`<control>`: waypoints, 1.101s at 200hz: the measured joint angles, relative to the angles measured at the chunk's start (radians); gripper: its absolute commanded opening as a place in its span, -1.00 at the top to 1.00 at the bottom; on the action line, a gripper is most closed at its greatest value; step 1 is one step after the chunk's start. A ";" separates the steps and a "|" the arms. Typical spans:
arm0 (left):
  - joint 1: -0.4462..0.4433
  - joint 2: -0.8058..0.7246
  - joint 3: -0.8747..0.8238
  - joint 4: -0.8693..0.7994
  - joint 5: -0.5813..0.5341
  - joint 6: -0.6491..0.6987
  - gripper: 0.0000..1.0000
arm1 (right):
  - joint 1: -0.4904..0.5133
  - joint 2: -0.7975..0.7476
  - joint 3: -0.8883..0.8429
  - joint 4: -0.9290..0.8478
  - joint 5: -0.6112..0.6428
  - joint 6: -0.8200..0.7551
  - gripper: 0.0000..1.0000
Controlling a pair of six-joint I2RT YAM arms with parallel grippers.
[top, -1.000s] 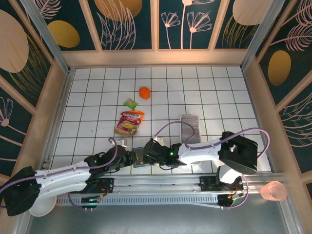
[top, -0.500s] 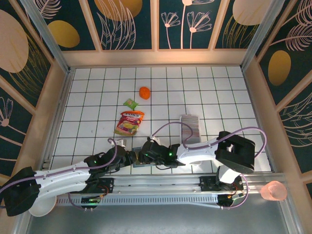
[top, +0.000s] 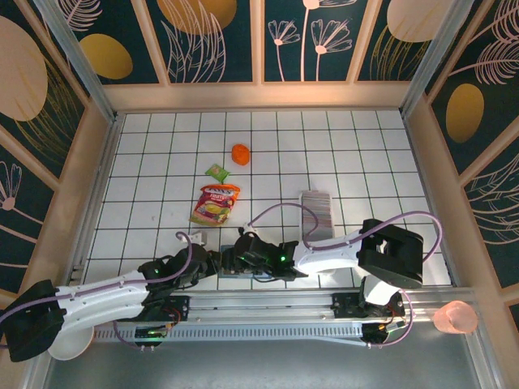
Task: Put the credit cards into the card holder
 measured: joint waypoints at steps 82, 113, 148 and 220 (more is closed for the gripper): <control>0.000 -0.025 -0.019 0.011 -0.003 -0.022 0.75 | 0.000 -0.003 0.051 0.018 0.023 -0.105 0.07; 0.000 -0.024 -0.019 0.011 -0.005 -0.022 0.75 | 0.029 -0.076 0.100 -0.018 0.068 -0.161 0.01; 0.000 -0.022 -0.020 0.016 -0.009 -0.022 0.75 | 0.050 -0.245 0.117 -0.063 0.140 -0.193 -0.05; -0.001 -0.100 0.034 -0.166 -0.080 0.020 0.40 | 0.032 -0.465 0.109 -0.373 0.318 -0.512 -0.09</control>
